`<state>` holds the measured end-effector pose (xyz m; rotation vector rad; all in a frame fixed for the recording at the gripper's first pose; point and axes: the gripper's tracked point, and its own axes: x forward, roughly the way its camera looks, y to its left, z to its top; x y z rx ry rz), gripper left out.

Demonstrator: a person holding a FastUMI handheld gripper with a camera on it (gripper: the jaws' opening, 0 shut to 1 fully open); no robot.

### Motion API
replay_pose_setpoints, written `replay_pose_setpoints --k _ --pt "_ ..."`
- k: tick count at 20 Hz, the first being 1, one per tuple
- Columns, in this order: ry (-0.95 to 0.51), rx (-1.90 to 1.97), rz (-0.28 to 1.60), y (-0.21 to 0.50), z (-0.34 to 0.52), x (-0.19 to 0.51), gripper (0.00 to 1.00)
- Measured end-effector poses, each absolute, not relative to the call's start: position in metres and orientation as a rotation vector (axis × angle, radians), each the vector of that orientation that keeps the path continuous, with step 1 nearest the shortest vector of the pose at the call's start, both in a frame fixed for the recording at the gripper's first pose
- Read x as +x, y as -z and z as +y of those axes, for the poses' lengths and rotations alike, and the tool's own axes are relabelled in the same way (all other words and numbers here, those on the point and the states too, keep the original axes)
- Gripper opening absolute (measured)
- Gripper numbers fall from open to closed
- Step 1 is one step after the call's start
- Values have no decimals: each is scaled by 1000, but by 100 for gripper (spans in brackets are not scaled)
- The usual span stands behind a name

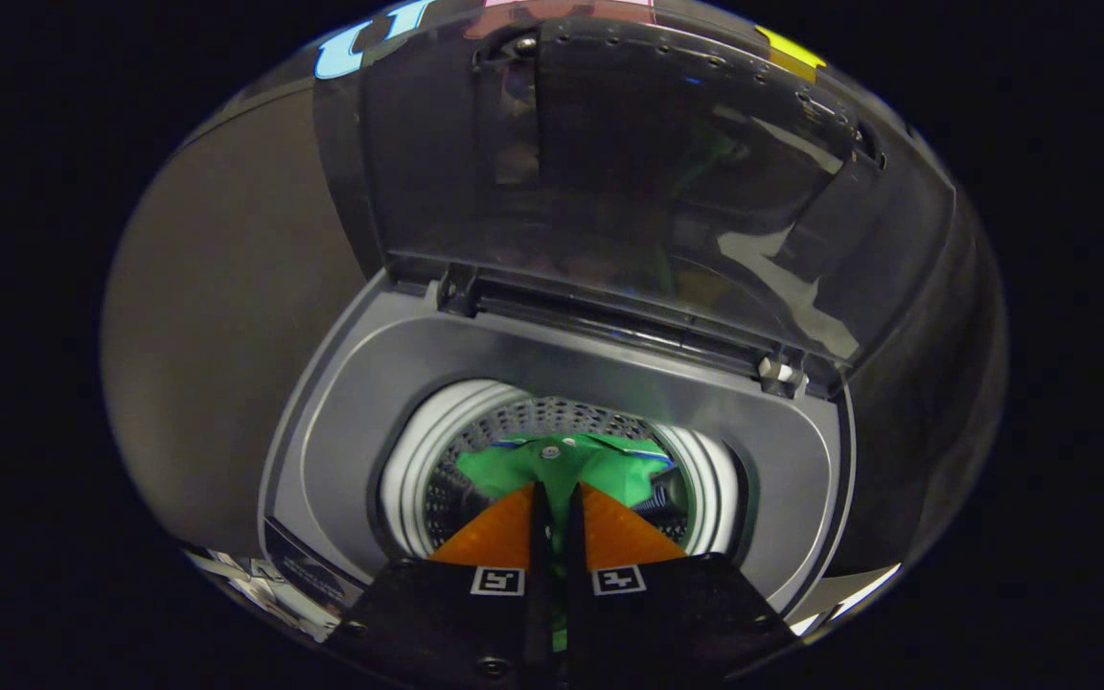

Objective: Put the clothes into the washing machine and then close the washing machine lid.

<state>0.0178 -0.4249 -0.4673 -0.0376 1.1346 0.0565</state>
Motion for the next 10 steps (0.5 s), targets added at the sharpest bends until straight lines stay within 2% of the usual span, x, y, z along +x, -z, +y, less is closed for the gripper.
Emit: replay_pose_setpoints --k 3,9,10 --pt "-31 -27 1115 465 -426 23 16" --pt "56 13 1114 460 -442 33 100" --pt "70 33 1111 460 -443 35 100"
